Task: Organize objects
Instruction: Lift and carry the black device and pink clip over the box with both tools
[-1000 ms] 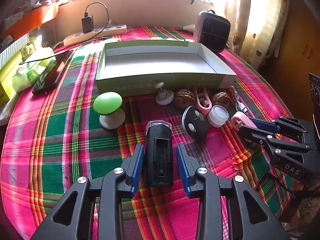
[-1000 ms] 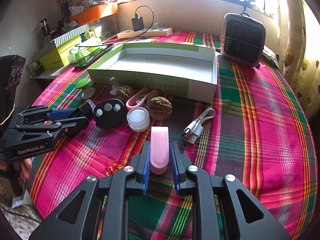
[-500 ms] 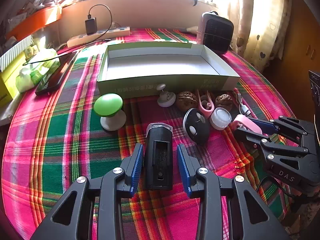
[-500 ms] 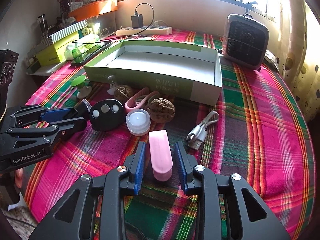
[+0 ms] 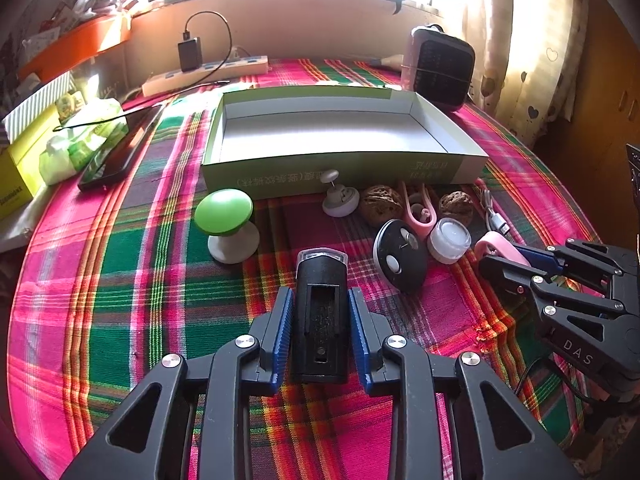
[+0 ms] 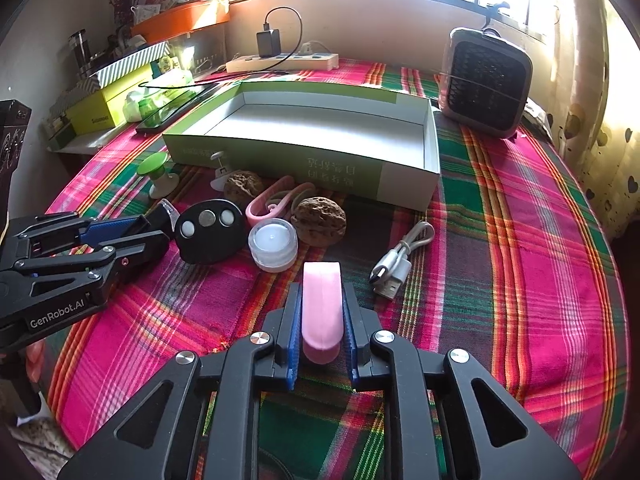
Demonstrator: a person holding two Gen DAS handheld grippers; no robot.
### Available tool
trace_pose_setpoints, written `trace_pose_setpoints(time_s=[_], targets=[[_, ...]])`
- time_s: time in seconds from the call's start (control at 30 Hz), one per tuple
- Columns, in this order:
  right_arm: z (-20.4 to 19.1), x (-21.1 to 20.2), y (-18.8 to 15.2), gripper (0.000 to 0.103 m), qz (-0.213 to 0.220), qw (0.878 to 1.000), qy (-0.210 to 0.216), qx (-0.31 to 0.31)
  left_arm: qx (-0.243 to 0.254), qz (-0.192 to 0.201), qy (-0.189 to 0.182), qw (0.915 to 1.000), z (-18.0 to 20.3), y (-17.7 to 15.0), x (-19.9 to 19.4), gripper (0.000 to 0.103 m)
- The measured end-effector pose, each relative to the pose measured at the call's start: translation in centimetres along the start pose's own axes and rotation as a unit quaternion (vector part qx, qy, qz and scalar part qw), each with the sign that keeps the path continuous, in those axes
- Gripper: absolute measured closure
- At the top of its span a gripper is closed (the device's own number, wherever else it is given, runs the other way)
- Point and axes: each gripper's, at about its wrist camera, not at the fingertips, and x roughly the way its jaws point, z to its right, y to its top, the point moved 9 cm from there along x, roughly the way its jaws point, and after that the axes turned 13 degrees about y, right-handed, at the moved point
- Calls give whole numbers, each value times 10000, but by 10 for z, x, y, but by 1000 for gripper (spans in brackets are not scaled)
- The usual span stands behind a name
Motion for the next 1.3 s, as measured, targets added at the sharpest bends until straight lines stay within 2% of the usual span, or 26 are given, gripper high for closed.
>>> trace_pose_setpoints(time_s=[0.7,1.3], targets=[[0,-2,1,84,29,9999,18,127,36,-24,13,10000,-1,-1,-1,78],[-5,-18,37,84,373,9992,69,83,-17,286,-137,9995,5,37,-24,78]])
